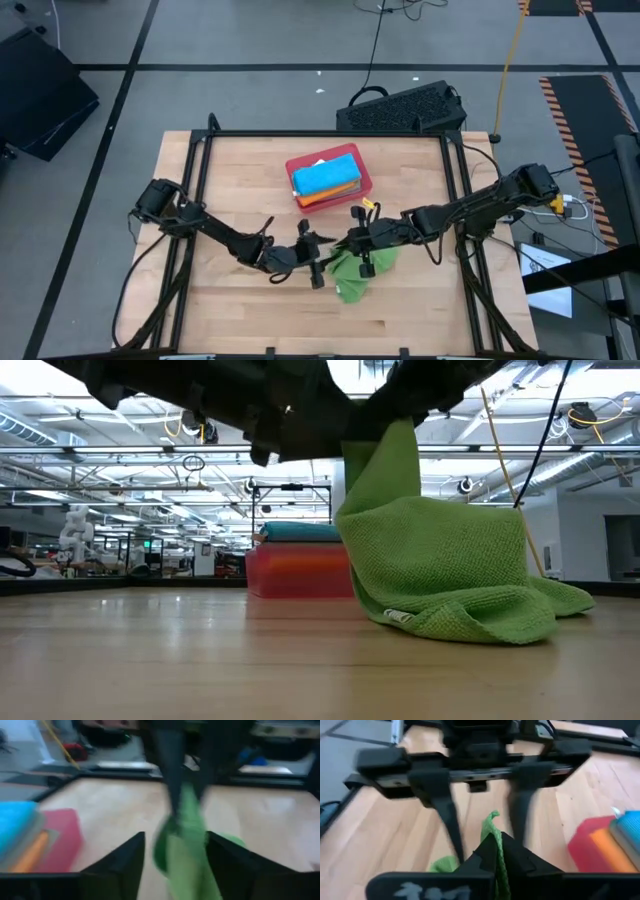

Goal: Fold microfiber towels
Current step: Fold the green microfiber cloth

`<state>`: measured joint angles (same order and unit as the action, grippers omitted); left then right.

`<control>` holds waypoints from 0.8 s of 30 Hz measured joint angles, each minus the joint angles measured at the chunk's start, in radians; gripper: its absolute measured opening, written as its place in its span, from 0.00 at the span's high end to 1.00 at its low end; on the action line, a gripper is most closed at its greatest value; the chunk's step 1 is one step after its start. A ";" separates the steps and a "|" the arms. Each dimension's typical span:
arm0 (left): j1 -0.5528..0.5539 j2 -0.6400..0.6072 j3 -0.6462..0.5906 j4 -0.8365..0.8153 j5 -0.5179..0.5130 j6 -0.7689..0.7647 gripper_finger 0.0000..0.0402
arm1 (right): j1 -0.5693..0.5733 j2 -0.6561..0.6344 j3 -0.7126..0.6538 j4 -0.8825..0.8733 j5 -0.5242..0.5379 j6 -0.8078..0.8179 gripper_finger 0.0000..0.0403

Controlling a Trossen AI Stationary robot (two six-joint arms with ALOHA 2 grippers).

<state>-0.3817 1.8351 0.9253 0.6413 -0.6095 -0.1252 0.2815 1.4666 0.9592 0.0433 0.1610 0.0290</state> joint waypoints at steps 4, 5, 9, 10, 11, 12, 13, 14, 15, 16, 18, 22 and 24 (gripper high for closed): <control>-0.008 0.000 0.000 0.037 -0.024 0.049 0.41 | 0.010 0.000 0.000 0.019 0.000 0.001 1.00; -0.011 0.000 0.000 0.045 -0.023 0.055 0.41 | 0.012 0.000 0.000 0.023 -0.001 0.000 1.00; -0.020 -0.002 0.000 0.071 -0.008 0.093 0.57 | 0.021 0.000 0.000 0.037 -0.001 0.000 0.99; -0.020 -0.002 0.000 0.070 0.009 0.098 0.63 | 0.022 0.000 0.000 0.042 -0.001 -0.001 0.99; -0.020 -0.002 0.000 0.068 0.030 0.098 0.70 | 0.023 0.000 0.000 0.049 -0.001 -0.005 0.98; -0.020 -0.002 0.000 0.067 0.048 0.098 0.78 | 0.025 0.000 0.000 0.054 -0.002 -0.006 0.98; -0.020 -0.002 0.000 0.066 0.055 0.098 0.85 | 0.028 0.000 0.000 0.055 -0.007 -0.007 0.97; -0.020 -0.002 0.000 0.065 0.063 0.102 0.92 | 0.031 0.000 0.000 0.055 -0.005 -0.008 0.97; -0.020 -0.002 0.000 0.065 0.060 0.106 0.96 | 0.036 -0.001 0.000 0.054 -0.007 -0.008 0.95; -0.022 -0.010 0.000 0.057 0.055 0.109 0.97 | 0.041 -0.001 0.000 0.054 -0.005 -0.008 0.94; -0.032 -0.039 -0.002 0.016 0.043 0.123 0.96 | 0.057 -0.008 0.000 0.038 -0.002 0.000 0.90; -0.081 -0.150 -0.001 -0.130 -0.010 0.145 0.99 | 0.115 -0.056 -0.001 -0.108 -0.006 0.064 0.79; -0.107 -0.205 0.002 -0.191 -0.071 0.148 0.98 | 0.145 -0.078 -0.009 -0.175 -0.004 0.105 0.74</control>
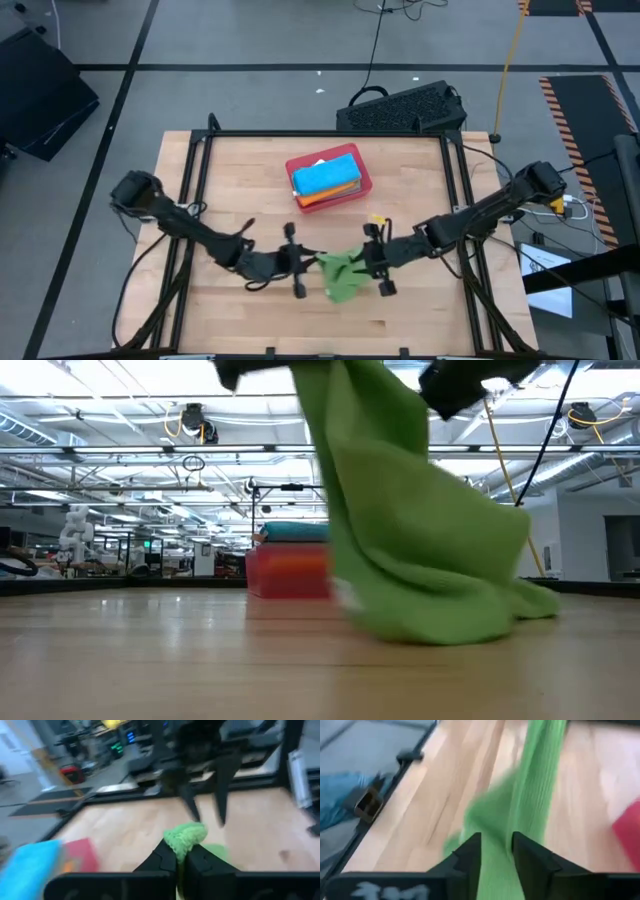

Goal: Fold microfiber towels
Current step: Fold the green microfiber cloth

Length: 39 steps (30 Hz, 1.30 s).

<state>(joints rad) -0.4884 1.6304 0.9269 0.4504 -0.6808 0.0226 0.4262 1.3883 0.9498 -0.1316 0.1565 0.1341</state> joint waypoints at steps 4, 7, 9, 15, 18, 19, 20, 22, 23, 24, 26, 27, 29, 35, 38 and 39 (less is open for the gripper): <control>-0.044 -0.095 -0.004 -0.072 -0.110 0.032 0.99 | 0.049 -0.008 -0.049 0.004 0.072 0.056 0.66; -0.066 -0.154 -0.001 -0.071 -0.109 0.055 0.98 | 0.068 0.013 -0.129 0.097 0.134 0.069 0.63; -0.070 -0.165 -0.001 -0.050 -0.077 0.054 0.98 | 0.074 0.018 -0.193 0.208 0.159 0.069 0.61; -0.078 -0.187 -0.002 0.001 0.000 0.066 0.98 | 0.075 0.064 -0.341 0.676 0.192 0.008 0.54; -0.078 -0.199 -0.002 0.073 0.020 0.142 0.98 | 0.068 0.096 -0.378 0.781 0.269 -0.061 0.52; -0.077 -0.208 -0.002 0.096 0.031 0.160 0.99 | 0.060 0.109 -0.380 0.783 0.277 -0.071 0.52; -0.077 -0.217 -0.002 0.116 0.037 0.176 0.99 | 0.052 0.117 -0.383 0.777 0.286 -0.071 0.51; -0.074 -0.234 -0.001 0.127 0.043 0.189 0.99 | 0.033 0.137 -0.386 0.765 0.275 -0.059 0.51; -0.073 -0.244 -0.002 0.116 0.042 0.191 0.98 | 0.022 0.152 -0.385 0.762 0.237 -0.043 0.52; -0.072 -0.251 -0.002 0.108 0.030 0.192 0.98 | 0.017 0.165 -0.386 0.744 0.204 -0.031 0.52; -0.066 -0.265 -0.002 0.088 -0.006 0.192 0.97 | 0.010 0.201 -0.387 0.753 0.132 -0.012 0.54; -0.063 -0.272 -0.002 0.066 -0.033 0.194 0.97 | 0.007 0.221 -0.385 0.764 0.101 -0.009 0.55; -0.054 -0.275 -0.002 0.042 -0.091 0.193 0.99 | 0.007 0.267 -0.385 0.782 0.048 -0.009 0.58; -0.002 -0.276 -0.002 0.092 -0.188 0.223 0.97 | 0.028 0.449 -0.384 0.981 -0.118 0.048 0.69; 0.010 -0.276 -0.002 0.149 -0.108 0.277 0.98 | 0.052 0.513 -0.373 1.026 -0.101 0.073 0.73; 0.012 -0.276 -0.002 0.154 -0.066 0.298 0.99 | 0.061 0.523 -0.370 1.028 -0.082 0.077 0.73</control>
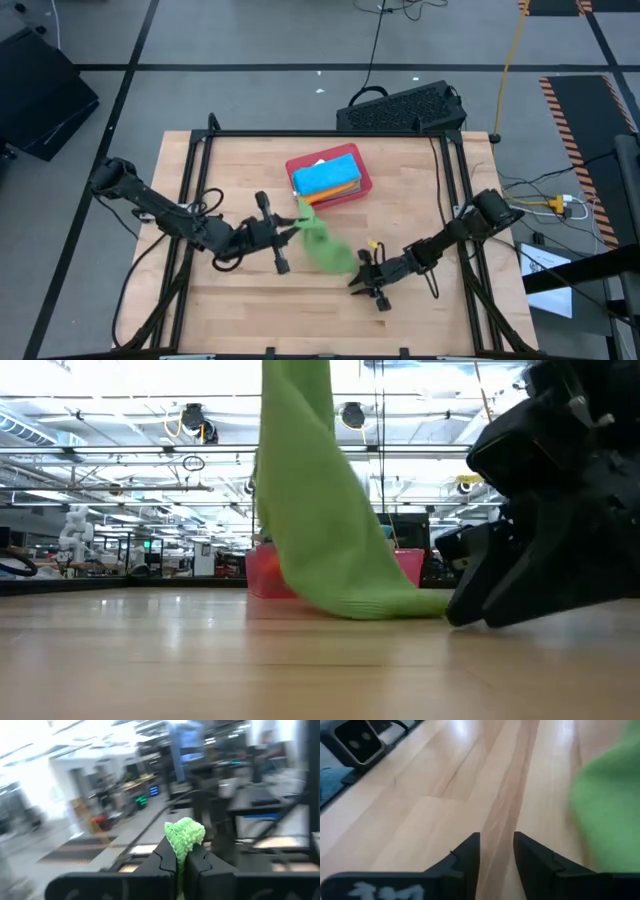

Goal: Fold microfiber towels
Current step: Fold the green microfiber cloth

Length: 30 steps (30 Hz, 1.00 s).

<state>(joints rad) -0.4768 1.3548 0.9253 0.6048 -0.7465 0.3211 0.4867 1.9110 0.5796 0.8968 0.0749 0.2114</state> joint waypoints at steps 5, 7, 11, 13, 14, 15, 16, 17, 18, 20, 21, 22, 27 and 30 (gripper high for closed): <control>-0.017 0.000 0.000 -0.095 0.213 -0.009 0.96 | 0.033 -0.028 0.003 -0.050 0.065 0.002 0.73; -0.034 0.000 0.000 -0.207 0.265 -0.085 0.96 | 0.038 -0.066 0.003 -0.092 0.095 0.002 0.72; -0.087 0.001 0.000 -0.449 0.304 -0.329 0.99 | 0.039 -0.156 0.004 -0.233 0.202 0.005 0.69; -0.122 0.014 0.000 -0.527 0.285 -0.445 0.99 | 0.035 -0.192 0.002 -0.298 0.281 0.005 0.67; -0.142 0.021 0.000 -0.563 0.260 -0.488 0.98 | 0.030 -0.204 0.002 -0.311 0.315 0.005 0.66; -0.163 0.024 0.000 -0.605 0.224 -0.527 0.98 | 0.022 -0.211 0.002 -0.315 0.336 0.004 0.65; -0.184 0.024 -0.001 -0.641 0.182 -0.565 0.98 | 0.014 -0.216 0.002 -0.317 0.344 -0.004 0.64; -0.201 0.023 -0.001 -0.669 0.140 -0.599 0.98 | 0.006 -0.218 0.002 -0.302 0.343 -0.014 0.63; -0.214 0.021 0.000 -0.696 0.103 -0.631 0.98 | 0.002 -0.218 0.002 -0.274 0.343 -0.021 0.62; -0.236 0.021 -0.001 -0.745 0.037 -0.673 0.99 | -0.005 -0.218 0.002 -0.209 0.339 -0.040 0.59; -0.243 0.022 -0.001 -0.751 0.015 -0.675 0.99 | -0.007 -0.218 0.003 -0.183 0.338 -0.055 0.58; -0.250 0.022 -0.001 -0.747 0.000 -0.671 0.98 | -0.010 -0.218 0.003 -0.164 0.340 -0.076 0.57; -0.259 0.021 -0.001 -0.747 -0.007 -0.638 0.99 | -0.038 -0.219 0.006 -0.196 0.399 -0.212 0.49; -0.258 0.021 -0.001 -0.754 -0.008 -0.646 0.99 | -0.076 -0.219 0.006 -0.247 0.399 -0.296 0.44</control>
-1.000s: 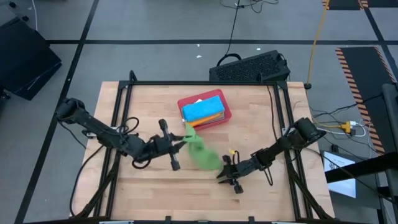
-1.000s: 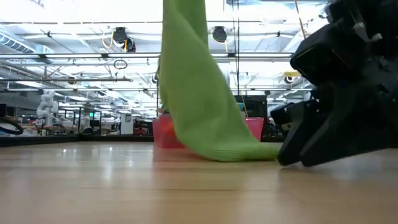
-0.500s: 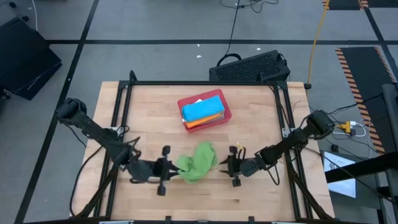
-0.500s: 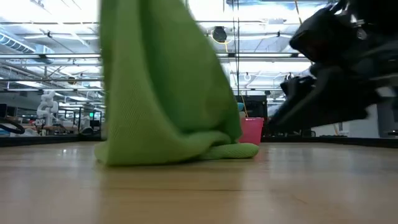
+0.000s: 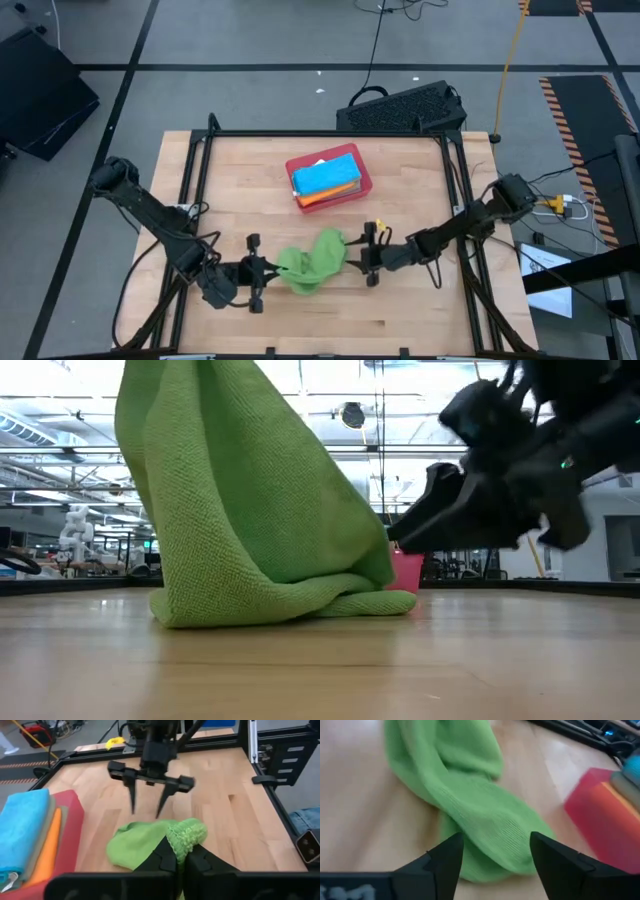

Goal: Fold microfiber towels
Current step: Fold the green microfiber cloth

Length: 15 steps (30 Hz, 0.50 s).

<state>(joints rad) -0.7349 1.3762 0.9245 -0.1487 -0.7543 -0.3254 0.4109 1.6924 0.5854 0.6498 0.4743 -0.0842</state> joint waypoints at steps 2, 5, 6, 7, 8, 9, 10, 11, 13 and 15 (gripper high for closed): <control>-0.001 0.000 0.000 -0.008 0.001 -0.010 0.97 | -0.026 0.000 0.000 -0.038 -0.001 -0.070 0.42; -0.001 0.000 0.000 -0.030 0.002 -0.017 0.98 | -0.072 0.000 0.000 -0.093 -0.028 -0.175 0.43; -0.001 0.000 0.000 -0.035 0.002 -0.018 0.98 | -0.090 0.000 0.000 -0.102 -0.050 -0.205 0.43; 0.000 0.000 0.000 -0.039 0.002 -0.018 0.99 | -0.108 0.000 0.000 -0.109 -0.071 -0.228 0.44; 0.000 0.000 0.000 -0.041 0.002 -0.018 0.99 | -0.125 0.000 0.000 -0.111 -0.089 -0.247 0.45; -0.001 0.000 0.000 -0.041 0.002 -0.018 0.99 | -0.141 0.000 0.000 -0.111 -0.111 -0.271 0.46; -0.001 0.000 0.000 -0.042 0.002 -0.018 0.98 | -0.153 0.000 0.000 -0.109 -0.135 -0.302 0.46; -0.001 0.000 0.000 -0.041 0.002 -0.018 0.97 | -0.162 0.000 0.000 -0.109 -0.156 -0.339 0.47; -0.001 0.000 0.000 -0.043 0.006 -0.018 0.97 | -0.173 0.000 0.000 -0.105 -0.196 -0.421 0.49; -0.001 0.000 0.000 -0.044 0.018 -0.014 0.97 | -0.179 0.000 0.001 -0.098 -0.223 -0.495 0.50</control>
<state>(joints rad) -0.7354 1.3762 0.9245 -0.1928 -0.7361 -0.3399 0.2316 1.6928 0.5861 0.5519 0.2509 -0.5794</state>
